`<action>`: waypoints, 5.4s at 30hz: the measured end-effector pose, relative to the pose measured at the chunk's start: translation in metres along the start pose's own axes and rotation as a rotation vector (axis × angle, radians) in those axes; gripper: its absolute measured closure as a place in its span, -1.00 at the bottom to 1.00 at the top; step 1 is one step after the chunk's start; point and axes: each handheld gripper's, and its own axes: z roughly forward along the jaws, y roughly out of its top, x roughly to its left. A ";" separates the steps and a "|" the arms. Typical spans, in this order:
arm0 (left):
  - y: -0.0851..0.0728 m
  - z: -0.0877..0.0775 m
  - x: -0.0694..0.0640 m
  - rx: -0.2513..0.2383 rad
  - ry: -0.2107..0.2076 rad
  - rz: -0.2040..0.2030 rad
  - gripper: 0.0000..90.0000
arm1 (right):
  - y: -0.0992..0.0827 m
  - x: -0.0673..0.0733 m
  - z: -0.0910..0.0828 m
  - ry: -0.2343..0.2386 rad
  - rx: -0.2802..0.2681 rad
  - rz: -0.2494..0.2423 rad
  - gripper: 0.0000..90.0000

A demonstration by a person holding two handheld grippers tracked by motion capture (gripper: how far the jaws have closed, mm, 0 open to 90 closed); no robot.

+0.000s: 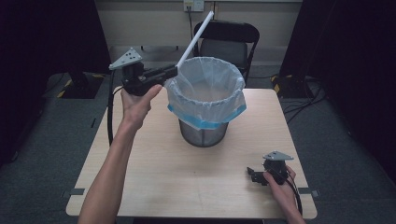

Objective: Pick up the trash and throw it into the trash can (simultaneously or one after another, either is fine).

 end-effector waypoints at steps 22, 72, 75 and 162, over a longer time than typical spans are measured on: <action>-0.003 0.054 -0.004 0.061 -0.094 -0.042 0.77 | 0.000 0.000 0.000 0.000 -0.001 -0.001 -0.80; -0.018 -0.033 0.020 0.102 -0.006 -0.038 -0.64 | 0.000 0.000 0.000 0.000 0.001 0.001 -0.80; -0.024 -0.043 0.024 0.099 -0.007 -0.047 -0.65 | 0.000 0.000 0.000 0.000 0.000 0.001 -0.80; -0.269 -0.140 0.026 0.626 0.276 -0.113 -0.62 | 0.000 0.000 0.000 0.000 -0.001 -0.001 -0.80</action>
